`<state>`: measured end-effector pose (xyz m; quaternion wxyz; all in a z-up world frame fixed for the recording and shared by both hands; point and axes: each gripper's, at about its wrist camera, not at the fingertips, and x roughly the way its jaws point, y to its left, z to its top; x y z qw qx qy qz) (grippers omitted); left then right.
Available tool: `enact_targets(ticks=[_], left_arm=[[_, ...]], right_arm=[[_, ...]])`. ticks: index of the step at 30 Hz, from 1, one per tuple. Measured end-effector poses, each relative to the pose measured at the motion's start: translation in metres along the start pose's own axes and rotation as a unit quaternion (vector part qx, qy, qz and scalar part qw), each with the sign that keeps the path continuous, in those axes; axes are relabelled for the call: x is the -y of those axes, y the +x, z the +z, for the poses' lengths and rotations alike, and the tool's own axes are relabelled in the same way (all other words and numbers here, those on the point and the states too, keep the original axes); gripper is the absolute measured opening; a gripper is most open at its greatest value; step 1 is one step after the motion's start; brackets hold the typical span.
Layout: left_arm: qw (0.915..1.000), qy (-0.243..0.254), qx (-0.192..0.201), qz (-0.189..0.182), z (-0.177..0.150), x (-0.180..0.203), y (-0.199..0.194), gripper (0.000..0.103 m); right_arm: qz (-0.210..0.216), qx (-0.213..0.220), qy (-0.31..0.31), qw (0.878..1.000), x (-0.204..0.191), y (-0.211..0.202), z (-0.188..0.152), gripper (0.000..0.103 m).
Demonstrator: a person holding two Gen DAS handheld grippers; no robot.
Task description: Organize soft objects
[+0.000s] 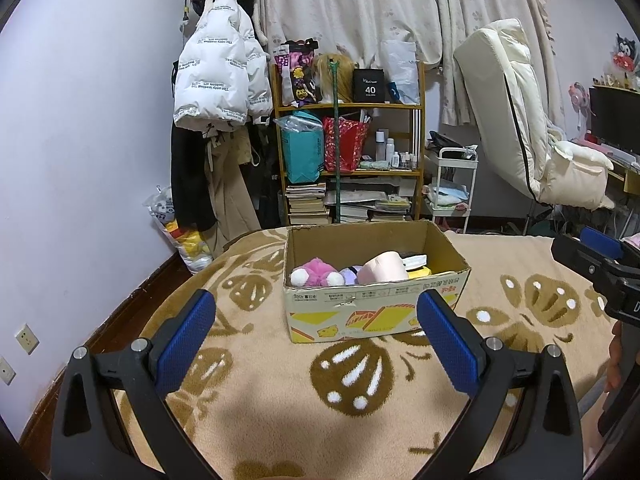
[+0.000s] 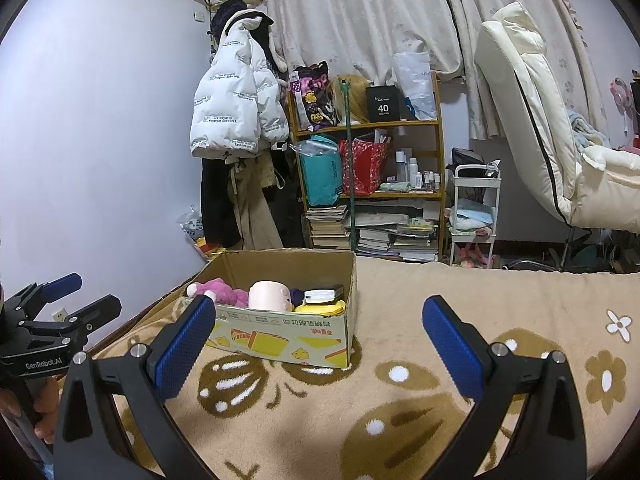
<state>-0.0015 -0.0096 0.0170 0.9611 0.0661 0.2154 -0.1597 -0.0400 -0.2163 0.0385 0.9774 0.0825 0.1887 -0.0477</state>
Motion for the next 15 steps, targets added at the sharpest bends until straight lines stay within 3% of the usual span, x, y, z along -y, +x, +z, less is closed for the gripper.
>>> enact_targets(ticks=[15], left_arm=[[0.9999,0.011,-0.001,-0.012,-0.0065,0.0007,-0.0003,0.1]], right_arm=[[0.002,0.001,0.0,1.0,0.0005,-0.0004,0.001,0.103]])
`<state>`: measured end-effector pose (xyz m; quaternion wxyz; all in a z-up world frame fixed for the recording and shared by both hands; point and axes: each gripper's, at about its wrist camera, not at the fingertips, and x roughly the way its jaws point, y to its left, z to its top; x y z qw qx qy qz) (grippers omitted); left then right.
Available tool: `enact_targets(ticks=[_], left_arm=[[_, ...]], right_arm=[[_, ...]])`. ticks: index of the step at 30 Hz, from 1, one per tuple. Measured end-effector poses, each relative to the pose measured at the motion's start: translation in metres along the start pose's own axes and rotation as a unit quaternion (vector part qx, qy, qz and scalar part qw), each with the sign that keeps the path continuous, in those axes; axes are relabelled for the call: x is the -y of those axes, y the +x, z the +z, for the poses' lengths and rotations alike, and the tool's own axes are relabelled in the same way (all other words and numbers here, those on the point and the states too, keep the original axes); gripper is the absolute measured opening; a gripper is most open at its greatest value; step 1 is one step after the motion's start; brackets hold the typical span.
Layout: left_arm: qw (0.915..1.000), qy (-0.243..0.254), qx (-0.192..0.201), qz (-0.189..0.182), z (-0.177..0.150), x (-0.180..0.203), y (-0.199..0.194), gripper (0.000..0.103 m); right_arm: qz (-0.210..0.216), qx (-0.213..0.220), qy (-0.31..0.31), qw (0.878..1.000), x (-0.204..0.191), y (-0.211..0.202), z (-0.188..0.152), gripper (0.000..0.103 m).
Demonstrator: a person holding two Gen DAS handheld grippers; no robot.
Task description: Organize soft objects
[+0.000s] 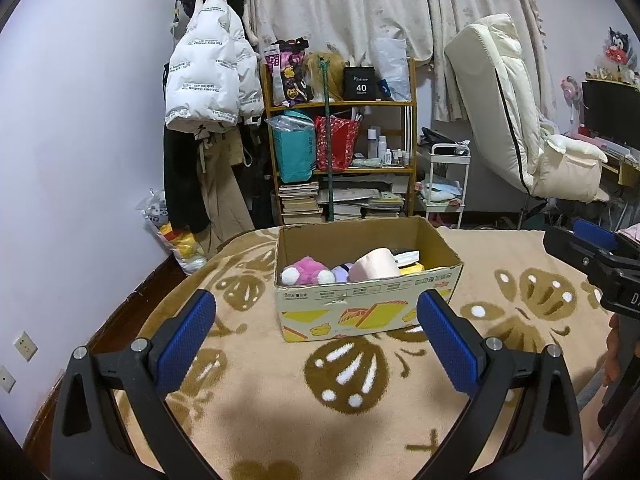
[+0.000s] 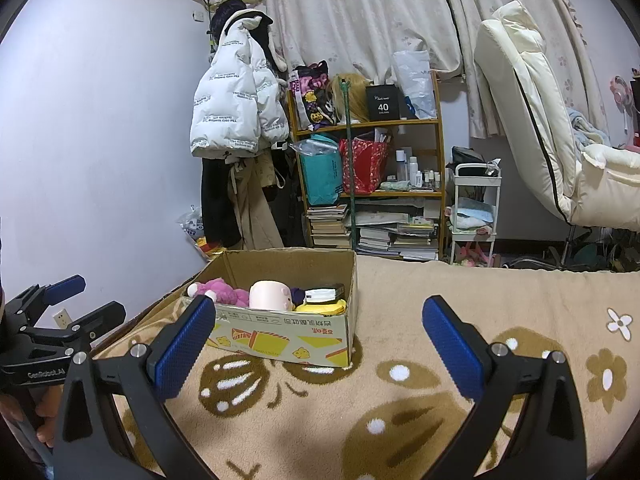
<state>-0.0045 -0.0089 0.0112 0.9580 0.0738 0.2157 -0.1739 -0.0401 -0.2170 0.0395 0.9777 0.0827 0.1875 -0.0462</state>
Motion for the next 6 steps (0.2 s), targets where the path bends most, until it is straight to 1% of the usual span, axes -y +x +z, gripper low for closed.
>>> enact_targets(ticks=[6], left_arm=[[1.0,0.004,-0.001,0.003,0.0012,0.0,0.0008,0.1]], right_arm=[[-0.001,0.0,0.001,1.0,-0.0013,0.0007,-0.0006,0.103]])
